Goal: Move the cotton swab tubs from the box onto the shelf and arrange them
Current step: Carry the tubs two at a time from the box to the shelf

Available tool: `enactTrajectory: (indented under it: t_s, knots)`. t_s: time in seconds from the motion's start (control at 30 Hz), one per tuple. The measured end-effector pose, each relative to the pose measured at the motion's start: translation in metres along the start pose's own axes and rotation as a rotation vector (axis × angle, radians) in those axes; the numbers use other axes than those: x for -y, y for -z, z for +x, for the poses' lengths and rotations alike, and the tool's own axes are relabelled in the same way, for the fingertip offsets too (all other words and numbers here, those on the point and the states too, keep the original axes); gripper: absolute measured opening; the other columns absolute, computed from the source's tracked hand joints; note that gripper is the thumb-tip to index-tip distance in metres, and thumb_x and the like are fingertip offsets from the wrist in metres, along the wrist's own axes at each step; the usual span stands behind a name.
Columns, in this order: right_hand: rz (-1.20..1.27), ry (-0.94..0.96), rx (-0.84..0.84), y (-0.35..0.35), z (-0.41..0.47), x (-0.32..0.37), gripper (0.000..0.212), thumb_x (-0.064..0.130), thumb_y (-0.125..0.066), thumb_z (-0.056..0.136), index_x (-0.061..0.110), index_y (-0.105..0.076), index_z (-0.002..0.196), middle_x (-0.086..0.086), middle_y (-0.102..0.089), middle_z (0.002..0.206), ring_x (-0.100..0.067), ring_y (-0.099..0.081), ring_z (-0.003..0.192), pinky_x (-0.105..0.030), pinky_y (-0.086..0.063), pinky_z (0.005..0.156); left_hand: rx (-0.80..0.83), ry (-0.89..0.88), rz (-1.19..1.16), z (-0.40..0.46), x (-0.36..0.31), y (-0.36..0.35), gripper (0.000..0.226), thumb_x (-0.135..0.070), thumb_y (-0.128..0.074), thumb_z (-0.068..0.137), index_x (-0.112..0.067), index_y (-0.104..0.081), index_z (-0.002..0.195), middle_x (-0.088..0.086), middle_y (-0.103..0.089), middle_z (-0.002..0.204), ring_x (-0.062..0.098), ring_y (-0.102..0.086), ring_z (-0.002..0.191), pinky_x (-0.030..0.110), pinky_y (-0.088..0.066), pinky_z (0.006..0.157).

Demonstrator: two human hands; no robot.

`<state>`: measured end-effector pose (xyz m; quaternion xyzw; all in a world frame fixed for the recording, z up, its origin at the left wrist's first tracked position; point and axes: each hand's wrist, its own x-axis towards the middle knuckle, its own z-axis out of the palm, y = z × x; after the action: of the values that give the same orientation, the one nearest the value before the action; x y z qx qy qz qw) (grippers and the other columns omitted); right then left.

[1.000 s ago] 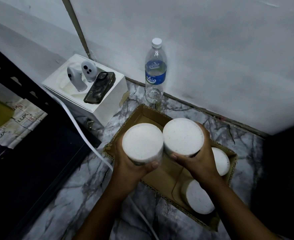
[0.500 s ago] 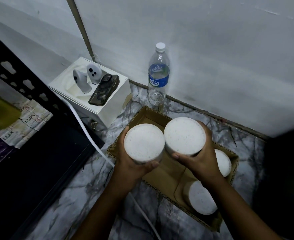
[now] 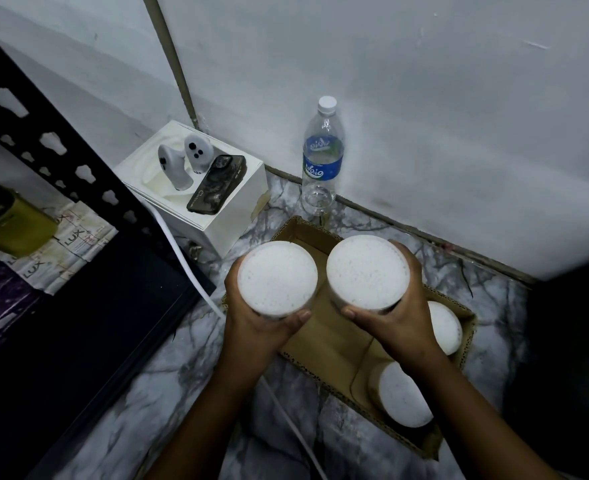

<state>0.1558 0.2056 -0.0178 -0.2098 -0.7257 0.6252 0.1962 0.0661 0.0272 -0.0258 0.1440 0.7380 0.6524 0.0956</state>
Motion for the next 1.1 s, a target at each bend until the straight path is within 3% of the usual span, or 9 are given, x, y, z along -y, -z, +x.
enactTrajectory:
  t_s: [0.13, 0.2, 0.37, 0.5, 0.6, 0.67, 0.83, 1.1]
  knots:
    - [0.002, 0.023, 0.003, -0.004, -0.003, 0.011, 0.096, 0.046, -0.085, 0.044, 0.062, -0.031, 0.122, 0.025, -0.04, 0.134, 0.007, -0.042, 0.124, -0.016, -0.046, 0.093, -0.001, -0.005, -0.011, -0.002, -0.009, 0.005, 0.107, -0.038, -0.084, 0.048, -0.022, -0.029, 0.138, -0.018, -0.045, 0.133, -0.005, -0.047, 0.122, 0.009, -0.044, 0.091]
    - [0.016, 0.05, 0.009, -0.006, -0.005, 0.018, 0.096, 0.043, -0.085, 0.045, 0.056, -0.032, 0.124, 0.026, -0.04, 0.133, 0.008, -0.042, 0.123, -0.011, -0.046, 0.09, -0.01, -0.01, -0.016, -0.003, -0.015, 0.009, 0.105, -0.038, -0.084, 0.047, -0.024, -0.03, 0.137, -0.018, -0.045, 0.133, -0.006, -0.046, 0.121, 0.009, -0.044, 0.091]
    - [0.026, 0.099, 0.017, -0.009, -0.009, 0.038, 0.096, 0.034, -0.088, 0.047, 0.043, -0.035, 0.127, 0.019, -0.042, 0.132, 0.009, -0.044, 0.121, -0.005, -0.044, 0.087, -0.023, -0.03, -0.014, -0.008, -0.033, 0.018, 0.108, -0.04, -0.085, 0.047, -0.026, -0.029, 0.138, -0.008, -0.045, 0.137, 0.005, -0.045, 0.127, 0.014, -0.045, 0.095]
    - [0.001, 0.126, 0.01, -0.011, -0.016, 0.055, 0.095, 0.041, -0.084, 0.048, 0.044, -0.033, 0.128, 0.021, -0.042, 0.132, 0.008, -0.043, 0.122, -0.004, -0.041, 0.09, -0.033, -0.046, -0.022, -0.014, -0.049, 0.025, 0.1, -0.041, -0.085, 0.045, -0.037, -0.033, 0.131, -0.019, -0.046, 0.132, 0.003, -0.046, 0.125, 0.016, -0.046, 0.095]
    - [-0.02, 0.159, 0.005, -0.011, -0.022, 0.068, 0.099, 0.042, -0.084, 0.049, 0.031, -0.035, 0.134, 0.018, -0.044, 0.133, 0.008, -0.043, 0.122, -0.003, -0.039, 0.092, -0.054, -0.063, -0.015, -0.02, -0.063, 0.031, 0.099, -0.042, -0.084, 0.045, -0.039, -0.033, 0.13, -0.028, -0.045, 0.128, -0.001, -0.046, 0.124, 0.012, -0.044, 0.094]
    - [-0.03, 0.175, 0.009, -0.011, -0.026, 0.076, 0.102, 0.043, -0.084, 0.049, 0.024, -0.036, 0.136, 0.012, -0.046, 0.135, 0.003, -0.044, 0.124, -0.007, -0.04, 0.096, -0.065, -0.085, -0.01, -0.025, -0.072, 0.035, 0.102, -0.043, -0.083, 0.047, -0.032, -0.032, 0.134, -0.025, -0.044, 0.13, -0.001, -0.045, 0.124, 0.009, -0.043, 0.092]
    - [-0.012, 0.204, 0.026, -0.015, -0.038, 0.105, 0.098, 0.044, -0.084, 0.047, 0.042, -0.033, 0.13, 0.038, -0.042, 0.127, 0.011, -0.043, 0.122, -0.003, -0.038, 0.094, -0.093, -0.118, -0.012, -0.037, -0.094, 0.049, 0.104, -0.041, -0.084, 0.049, -0.025, -0.033, 0.137, -0.025, -0.046, 0.13, -0.002, -0.046, 0.123, 0.01, -0.043, 0.092]
    - [0.057, 0.269, 0.081, -0.027, -0.067, 0.156, 0.091, 0.038, -0.08, 0.046, 0.032, -0.034, 0.125, 0.022, -0.04, 0.126, 0.024, -0.042, 0.111, 0.003, -0.038, 0.082, -0.156, -0.169, -0.013, -0.063, -0.129, 0.077, 0.099, -0.041, -0.084, 0.05, -0.035, -0.033, 0.134, -0.021, -0.044, 0.134, 0.0, -0.046, 0.124, 0.01, -0.045, 0.091]
